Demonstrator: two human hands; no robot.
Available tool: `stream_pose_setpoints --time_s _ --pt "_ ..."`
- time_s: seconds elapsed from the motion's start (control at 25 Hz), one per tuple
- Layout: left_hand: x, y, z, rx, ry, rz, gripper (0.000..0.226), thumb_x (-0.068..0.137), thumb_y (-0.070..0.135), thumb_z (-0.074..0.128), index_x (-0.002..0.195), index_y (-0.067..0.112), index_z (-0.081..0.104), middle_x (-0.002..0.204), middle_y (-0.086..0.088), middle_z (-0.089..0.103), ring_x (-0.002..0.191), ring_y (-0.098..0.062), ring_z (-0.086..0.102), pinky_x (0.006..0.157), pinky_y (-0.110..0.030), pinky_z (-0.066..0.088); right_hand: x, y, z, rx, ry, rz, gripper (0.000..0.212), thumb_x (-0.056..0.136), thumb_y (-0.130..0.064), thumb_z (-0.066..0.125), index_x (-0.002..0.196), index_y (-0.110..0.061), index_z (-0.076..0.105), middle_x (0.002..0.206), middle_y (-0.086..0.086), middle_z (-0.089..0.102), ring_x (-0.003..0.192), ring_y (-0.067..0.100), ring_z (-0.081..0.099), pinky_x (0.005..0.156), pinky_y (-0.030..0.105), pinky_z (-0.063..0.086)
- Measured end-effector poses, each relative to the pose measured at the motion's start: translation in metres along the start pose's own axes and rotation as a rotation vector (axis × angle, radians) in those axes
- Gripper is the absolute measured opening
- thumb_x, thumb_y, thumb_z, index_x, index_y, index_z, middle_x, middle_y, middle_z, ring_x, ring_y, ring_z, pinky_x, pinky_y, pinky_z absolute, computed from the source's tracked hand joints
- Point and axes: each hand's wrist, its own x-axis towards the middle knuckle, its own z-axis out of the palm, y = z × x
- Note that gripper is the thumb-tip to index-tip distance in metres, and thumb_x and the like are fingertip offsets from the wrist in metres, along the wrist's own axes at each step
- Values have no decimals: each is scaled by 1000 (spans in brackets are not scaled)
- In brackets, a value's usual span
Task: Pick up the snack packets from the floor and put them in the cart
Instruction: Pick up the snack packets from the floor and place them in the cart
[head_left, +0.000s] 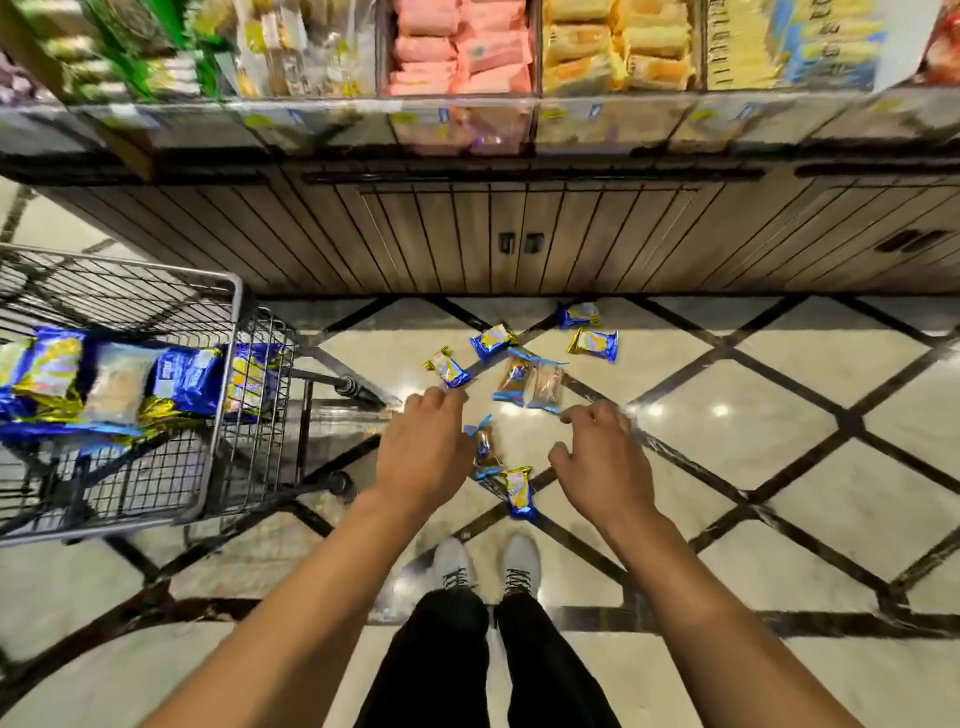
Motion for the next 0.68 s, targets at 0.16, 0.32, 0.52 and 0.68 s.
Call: stream_pose_setpoints --time_s 0.16,0.32,0.52,0.68 --pt "27 -8 66 -71 -70 -58 47 93 28 53 138 17 45 128 -9 51 119 -32 47 91 -44 46 22 31 60 -7 -62 12 37 90 -29 53 125 -17 58 121 6 52 114 26 49 83 39 50" --pt "66 -31 151 -118 -86 -135 49 94 30 53 141 20 41 132 -8 46 123 -30 43 95 -42 43 53 53 150 -24 -126 24 37 89 -30 54 125 -20 56 122 4 51 114 25 48 84 39 50" --pt "121 -79 288 -99 -81 -99 56 91 31 58 142 16 40 132 -10 45 121 -32 45 92 -45 45 101 86 283 -26 -199 40 41 93 -32 53 132 -22 48 130 2 45 122 24 43 92 38 48" --pt "167 -114 393 -89 -85 -120 58 91 31 56 143 14 38 133 -13 45 119 -34 45 95 -45 42 137 118 390 -81 -210 35 44 93 -33 51 136 -23 45 130 1 44 122 22 43 90 36 48"
